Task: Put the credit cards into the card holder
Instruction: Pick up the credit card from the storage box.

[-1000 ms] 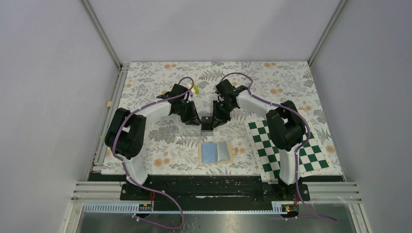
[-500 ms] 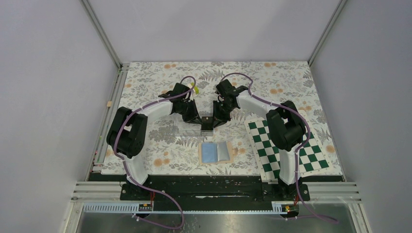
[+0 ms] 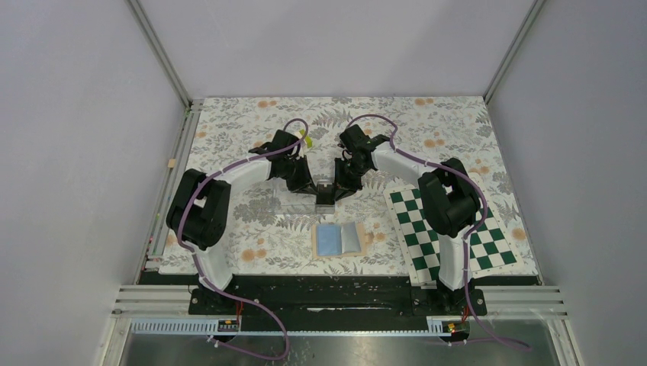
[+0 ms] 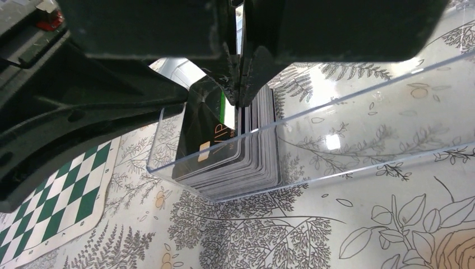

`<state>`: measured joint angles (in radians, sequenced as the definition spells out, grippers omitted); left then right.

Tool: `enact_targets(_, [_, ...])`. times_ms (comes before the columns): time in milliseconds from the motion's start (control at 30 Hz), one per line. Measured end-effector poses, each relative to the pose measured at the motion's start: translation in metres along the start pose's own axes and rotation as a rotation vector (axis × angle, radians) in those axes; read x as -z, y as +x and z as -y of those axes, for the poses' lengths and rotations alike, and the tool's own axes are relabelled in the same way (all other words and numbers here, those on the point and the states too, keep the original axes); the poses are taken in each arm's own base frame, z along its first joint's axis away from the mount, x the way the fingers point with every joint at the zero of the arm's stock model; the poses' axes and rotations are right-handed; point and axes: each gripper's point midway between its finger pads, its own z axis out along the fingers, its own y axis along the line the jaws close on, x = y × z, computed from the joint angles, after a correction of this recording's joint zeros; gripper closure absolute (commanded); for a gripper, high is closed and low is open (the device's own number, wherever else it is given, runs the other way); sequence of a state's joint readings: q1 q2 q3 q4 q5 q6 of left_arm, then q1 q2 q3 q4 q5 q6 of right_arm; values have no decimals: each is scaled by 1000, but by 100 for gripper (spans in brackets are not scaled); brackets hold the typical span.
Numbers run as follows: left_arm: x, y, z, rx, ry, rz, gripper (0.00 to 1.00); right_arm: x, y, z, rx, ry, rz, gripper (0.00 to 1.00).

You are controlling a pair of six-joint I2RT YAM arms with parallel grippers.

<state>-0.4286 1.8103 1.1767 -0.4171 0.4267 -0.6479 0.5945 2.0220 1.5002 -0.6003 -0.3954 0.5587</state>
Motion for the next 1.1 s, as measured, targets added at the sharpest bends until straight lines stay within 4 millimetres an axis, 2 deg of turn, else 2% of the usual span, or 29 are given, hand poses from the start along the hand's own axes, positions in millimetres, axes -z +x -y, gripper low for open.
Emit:
enact_targets(300, [15, -2, 16, -40, 29, 36, 100, 0, 0, 0, 0, -1, 0, 80])
enact_targets(400, [15, -1, 18, -43, 31, 37, 93, 0, 0, 0, -1, -4, -2, 80])
enact_targets(600, [18, 4, 13, -66, -15, 12, 88, -1, 1, -1, -3, -15, -7, 79])
enact_targets(800, [16, 1, 8, -122, -84, -1, 85, -1, 1, -1, -2, -16, -7, 79])
enact_targets(1100, [9, 6, -10, -153, -182, -42, 81, -1, 1, -1, -2, -17, -8, 79])
